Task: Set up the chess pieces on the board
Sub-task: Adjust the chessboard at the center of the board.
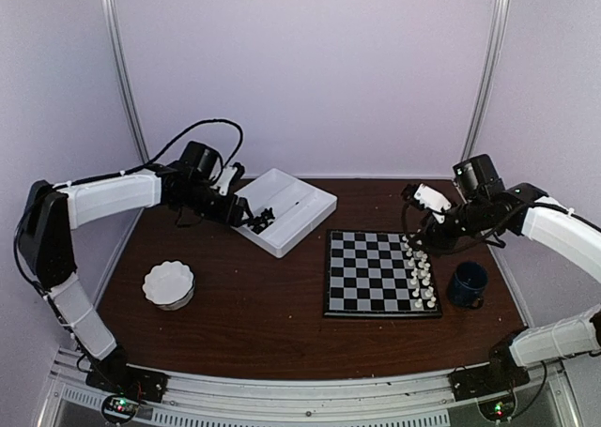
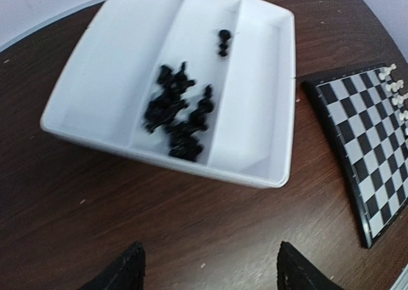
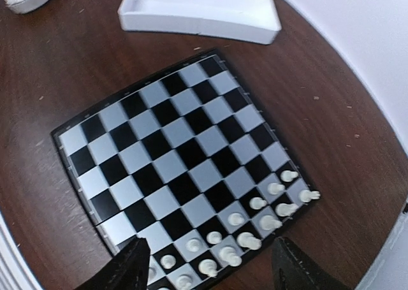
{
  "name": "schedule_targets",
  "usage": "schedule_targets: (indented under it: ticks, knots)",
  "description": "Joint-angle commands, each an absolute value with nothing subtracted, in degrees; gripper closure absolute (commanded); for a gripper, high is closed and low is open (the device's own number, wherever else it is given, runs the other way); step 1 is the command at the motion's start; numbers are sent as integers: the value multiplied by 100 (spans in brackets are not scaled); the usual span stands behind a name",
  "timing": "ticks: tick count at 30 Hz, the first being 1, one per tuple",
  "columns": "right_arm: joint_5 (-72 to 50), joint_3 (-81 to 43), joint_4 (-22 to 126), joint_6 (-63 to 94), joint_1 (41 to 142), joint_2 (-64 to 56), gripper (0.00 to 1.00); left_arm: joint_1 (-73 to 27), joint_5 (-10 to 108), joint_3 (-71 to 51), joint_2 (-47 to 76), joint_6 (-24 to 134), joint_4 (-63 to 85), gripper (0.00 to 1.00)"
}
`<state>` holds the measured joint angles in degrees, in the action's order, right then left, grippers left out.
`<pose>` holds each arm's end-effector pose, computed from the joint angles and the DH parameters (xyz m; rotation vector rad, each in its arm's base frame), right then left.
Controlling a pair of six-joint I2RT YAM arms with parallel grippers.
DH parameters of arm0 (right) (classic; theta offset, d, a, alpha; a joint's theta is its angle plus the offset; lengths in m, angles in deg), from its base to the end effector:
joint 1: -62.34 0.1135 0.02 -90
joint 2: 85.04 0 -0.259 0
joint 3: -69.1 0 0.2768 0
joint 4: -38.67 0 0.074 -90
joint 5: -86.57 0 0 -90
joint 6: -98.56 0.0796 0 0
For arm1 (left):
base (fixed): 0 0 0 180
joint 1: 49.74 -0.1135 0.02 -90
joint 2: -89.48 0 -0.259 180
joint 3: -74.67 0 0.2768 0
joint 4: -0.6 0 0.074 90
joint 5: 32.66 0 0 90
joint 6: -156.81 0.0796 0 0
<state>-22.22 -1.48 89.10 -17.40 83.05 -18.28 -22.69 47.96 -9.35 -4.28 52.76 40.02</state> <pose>0.2684 0.1289 0.2614 -1.0731 2.0970 0.3457 0.3588 -0.1978 0.2097 0.3561 2.4564 -0.5148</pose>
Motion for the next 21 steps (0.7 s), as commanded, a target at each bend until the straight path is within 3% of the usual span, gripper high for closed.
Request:
schedule_targets:
  ticks: [1, 9, 15, 21]
  knots:
    - [-2376, 32, 9505, -2476, 9022, -1743, 36, -1725, 4247, -2069, -1415, 4830, 3663, 27]
    - [-2192, 496, 10024, -3073, 9719, -1927, 53, -813, 3944, -4873, -3712, 4518, 3821, 23]
    - [-1562, 1030, 10042, -3394, 10117, -2008, 55, -488, 3972, -7038, -5380, 4318, 4151, 22]
    - [-1030, 1367, 9687, -3510, 10589, -1688, 50, -393, 4239, -7995, -6281, 4204, 4040, 18]
